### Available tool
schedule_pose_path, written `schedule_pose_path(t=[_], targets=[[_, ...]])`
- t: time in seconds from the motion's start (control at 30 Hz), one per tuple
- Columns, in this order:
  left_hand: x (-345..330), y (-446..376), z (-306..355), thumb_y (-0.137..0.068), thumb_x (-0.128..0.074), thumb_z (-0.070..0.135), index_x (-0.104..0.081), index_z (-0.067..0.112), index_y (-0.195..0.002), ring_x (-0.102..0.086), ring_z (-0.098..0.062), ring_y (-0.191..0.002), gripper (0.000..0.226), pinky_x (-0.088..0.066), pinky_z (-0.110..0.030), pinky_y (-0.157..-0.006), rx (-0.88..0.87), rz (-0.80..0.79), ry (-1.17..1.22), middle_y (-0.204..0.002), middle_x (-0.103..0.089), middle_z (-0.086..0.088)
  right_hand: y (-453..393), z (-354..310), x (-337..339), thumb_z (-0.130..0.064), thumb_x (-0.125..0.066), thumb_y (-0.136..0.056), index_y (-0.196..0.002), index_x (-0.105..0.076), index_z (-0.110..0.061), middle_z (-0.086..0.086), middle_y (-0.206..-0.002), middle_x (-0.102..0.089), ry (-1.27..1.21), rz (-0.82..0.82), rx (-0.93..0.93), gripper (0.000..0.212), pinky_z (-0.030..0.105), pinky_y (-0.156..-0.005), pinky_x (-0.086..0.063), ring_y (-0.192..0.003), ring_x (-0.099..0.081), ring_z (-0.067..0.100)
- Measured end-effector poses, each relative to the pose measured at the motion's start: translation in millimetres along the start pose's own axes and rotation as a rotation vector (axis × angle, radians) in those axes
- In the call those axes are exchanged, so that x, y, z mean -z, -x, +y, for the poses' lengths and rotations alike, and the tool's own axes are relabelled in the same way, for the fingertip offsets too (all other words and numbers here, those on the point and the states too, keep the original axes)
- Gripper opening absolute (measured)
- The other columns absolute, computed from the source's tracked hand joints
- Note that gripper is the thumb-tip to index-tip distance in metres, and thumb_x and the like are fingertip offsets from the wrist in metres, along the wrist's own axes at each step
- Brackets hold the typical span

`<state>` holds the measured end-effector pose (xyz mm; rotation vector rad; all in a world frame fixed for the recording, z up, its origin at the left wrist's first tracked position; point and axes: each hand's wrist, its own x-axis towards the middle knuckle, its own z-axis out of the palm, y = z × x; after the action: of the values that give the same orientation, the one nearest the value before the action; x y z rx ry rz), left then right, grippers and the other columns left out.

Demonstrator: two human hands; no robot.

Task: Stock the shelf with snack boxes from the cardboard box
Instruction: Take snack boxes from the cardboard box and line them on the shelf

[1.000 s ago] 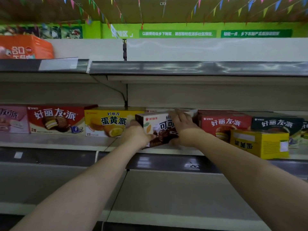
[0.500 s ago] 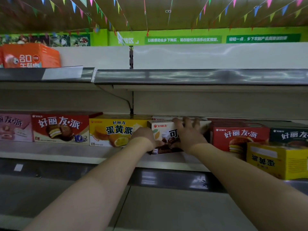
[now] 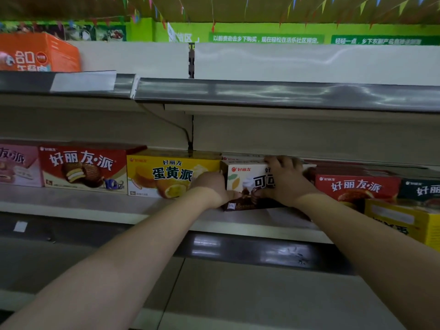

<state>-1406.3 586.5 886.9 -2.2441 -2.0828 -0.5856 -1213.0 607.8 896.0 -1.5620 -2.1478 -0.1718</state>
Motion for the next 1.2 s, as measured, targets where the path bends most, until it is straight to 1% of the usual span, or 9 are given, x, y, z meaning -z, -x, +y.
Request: schedule_pose_path(t=[0.2, 0.43, 0.67, 0.8, 0.87, 0.93, 1.03, 1.07, 1.2], targets=[[-6.9, -2.2, 4.5, -0.093, -0.05, 0.056, -0.061, 0.012, -0.12, -0.059, -0.025, -0.103, 0.053, -0.043, -0.028, -0.075, 0.004, 0.043, -0.02, -0.114, -0.064, -0.008, -1.4, 1.2, 2.9, -0.043, -0.073, -0.08, -0.15, -0.019, -0.021, 0.013, -0.151, -0.021, 0.003, 0.005, -0.006, 0.09, 0.052, -0.115, -0.018, -0.141, -0.006, 0.043], [-9.2, -5.1, 17.8, -0.092, -0.051, 0.055, -0.064, 0.01, -0.11, -0.059, -0.024, -0.096, 0.051, -0.044, -0.03, -0.073, 0.016, 0.063, -0.017, -0.107, -0.065, -0.008, -0.5, 5.4, 12.2, -0.039, -0.069, -0.085, -0.148, -0.024, -0.021, 0.013, -0.148, -0.028, -0.001, 0.009, -0.046, 0.079, 0.049, -0.112, -0.023, -0.139, -0.014, 0.042], [-11.2, -10.8, 36.3, -0.097, -0.056, 0.035, -0.062, 0.002, -0.108, -0.063, -0.024, -0.091, 0.035, -0.044, -0.027, -0.068, 0.02, 0.019, 0.026, -0.104, -0.067, -0.013, -5.9, 13.1, 5.0, -0.04, -0.065, -0.088, -0.146, -0.031, -0.019, 0.018, -0.147, -0.029, -0.006, 0.027, -0.081, 0.07, 0.043, -0.112, -0.023, -0.136, -0.018, 0.044], [-6.3, -14.4, 42.6, -0.092, -0.059, 0.014, -0.037, -0.002, -0.131, -0.063, -0.031, -0.102, 0.048, -0.042, -0.03, -0.067, 0.059, 0.214, -0.034, -0.116, -0.063, -0.016, -10.7, 9.6, -9.2, -0.045, -0.064, -0.087, -0.145, -0.033, -0.024, 0.015, -0.144, -0.032, 0.0, 0.117, -0.08, 0.07, 0.049, -0.11, -0.03, -0.135, -0.018, 0.042], [-2.7, -12.3, 48.2, -0.09, -0.054, 0.006, -0.031, 0.003, -0.132, -0.061, -0.033, -0.099, 0.048, -0.041, -0.034, -0.062, 0.001, 0.348, -0.236, -0.117, -0.058, -0.017, -10.2, 1.7, -14.3, -0.048, -0.061, -0.088, -0.145, -0.032, -0.029, 0.01, -0.142, -0.033, 0.033, 0.151, -0.093, 0.066, 0.055, -0.101, -0.038, -0.134, -0.019, 0.039], [-4.0, -16.3, 48.3, -0.09, -0.054, 0.013, -0.027, 0.008, -0.14, -0.048, -0.036, -0.115, 0.056, -0.041, -0.038, -0.073, -0.137, 0.441, -0.444, -0.131, -0.043, -0.018, -12.1, -7.6, -17.4, -0.044, -0.059, -0.091, -0.144, -0.032, -0.032, 0.008, -0.141, -0.033, 0.052, 0.151, -0.104, 0.061, 0.055, -0.094, -0.04, -0.132, -0.02, 0.036], [-9.0, -29.5, 41.8, -0.088, -0.059, 0.025, -0.024, 0.011, -0.147, -0.033, -0.034, -0.132, 0.069, -0.026, -0.044, -0.109, -0.241, 0.336, -0.54, -0.143, -0.034, -0.015, -18.5, -15.7, -18.4, -0.033, -0.057, -0.092, -0.142, -0.036, -0.033, 0.005, -0.137, -0.035, 0.031, 0.147, -0.102, 0.054, 0.054, -0.091, -0.041, -0.128, -0.024, 0.034], [-11.0, -33.7, 39.3, -0.088, -0.06, 0.025, -0.024, 0.01, -0.147, -0.034, -0.033, -0.133, 0.071, -0.021, -0.045, -0.113, -0.223, 0.302, -0.521, -0.143, -0.037, -0.014, -20.1, -15.2, -18.7, -0.031, -0.057, -0.092, -0.142, -0.037, -0.032, 0.005, -0.137, -0.036, 0.027, 0.146, -0.098, 0.054, 0.055, -0.092, -0.041, -0.127, -0.024, 0.034], [-12.9, -42.0, 33.1, -0.085, -0.065, 0.02, -0.033, 0.007, -0.138, -0.043, -0.032, -0.126, 0.063, -0.024, -0.041, -0.112, -0.217, 0.3, -0.527, -0.136, -0.046, -0.014, -21.6, -4.9, -8.6, -0.04, -0.059, -0.089, -0.142, -0.034, -0.028, 0.009, -0.143, -0.032, -0.002, 0.199, -0.146, 0.059, 0.059, -0.098, -0.033, -0.132, -0.025, 0.035]])
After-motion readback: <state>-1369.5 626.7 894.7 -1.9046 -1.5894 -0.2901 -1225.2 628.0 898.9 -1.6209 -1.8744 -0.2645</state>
